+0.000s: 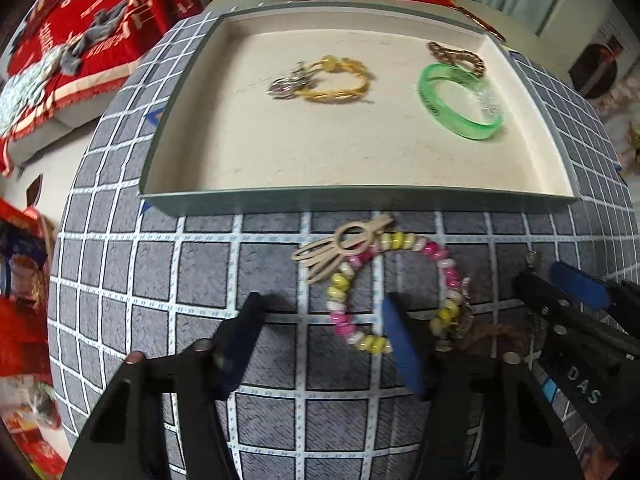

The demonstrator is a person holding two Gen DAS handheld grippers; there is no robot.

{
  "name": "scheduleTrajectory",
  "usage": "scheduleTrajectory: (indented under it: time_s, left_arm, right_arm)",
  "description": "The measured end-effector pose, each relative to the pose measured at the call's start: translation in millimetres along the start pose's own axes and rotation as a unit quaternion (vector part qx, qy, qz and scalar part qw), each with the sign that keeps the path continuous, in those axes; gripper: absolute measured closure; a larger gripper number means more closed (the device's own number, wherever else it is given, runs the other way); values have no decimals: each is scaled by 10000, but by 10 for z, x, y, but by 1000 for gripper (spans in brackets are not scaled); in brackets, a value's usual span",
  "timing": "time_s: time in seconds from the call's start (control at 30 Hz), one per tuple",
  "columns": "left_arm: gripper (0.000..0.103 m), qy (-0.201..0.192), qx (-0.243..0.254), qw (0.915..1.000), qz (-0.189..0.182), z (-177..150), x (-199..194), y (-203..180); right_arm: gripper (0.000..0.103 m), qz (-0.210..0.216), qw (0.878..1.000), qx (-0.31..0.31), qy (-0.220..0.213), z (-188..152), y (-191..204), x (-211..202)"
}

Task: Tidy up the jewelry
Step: 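Grasp the silver hair clip with the right tool while the left tool grasps the pink-yellow beaded bracelet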

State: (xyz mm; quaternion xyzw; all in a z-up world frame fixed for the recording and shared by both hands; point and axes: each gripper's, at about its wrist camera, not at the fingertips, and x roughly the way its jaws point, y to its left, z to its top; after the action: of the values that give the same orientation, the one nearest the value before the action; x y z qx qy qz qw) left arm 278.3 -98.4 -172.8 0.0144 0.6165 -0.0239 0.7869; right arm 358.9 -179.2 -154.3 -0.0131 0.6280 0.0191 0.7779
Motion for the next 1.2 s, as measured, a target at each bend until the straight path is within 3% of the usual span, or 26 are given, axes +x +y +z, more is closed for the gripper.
scheduleTrajectory:
  time_s: [0.03, 0.1, 0.17, 0.43, 0.83, 1.07, 1.2]
  left_arm:
    - [40, -7, 80, 10000, -20, 16, -23, -62]
    - [67, -45, 272, 9996, -62, 21, -57, -180]
    - [79, -76, 470, 9989, -52, 18, -72, -306]
    - [79, -89, 265, 9983, -504, -45, -128, -393]
    - [79, -361, 193, 9963, -751, -61, -401, -282]
    - [79, -607, 177, 9940, -896, 35, -649, 98]
    - [79, -810, 186, 9921, -943, -85, -891, 519]
  right_arm:
    - [72, -3, 10000, -19, -1, 17, 35, 13]
    - [83, 6, 10000, -50, -9, 38, 73, 24]
    - [87, 17, 10000, -24, -14, 42, 94, 29]
    - [87, 463, 9983, 368, -1, -196, -177, -118]
    - [87, 1064, 9905, 867, -68, -455, -621, -399]
    - [87, 1232, 9868, 1043, -130, -436, -662, -539]
    - [87, 1286, 9865, 986, -236, -341, -634, -643]
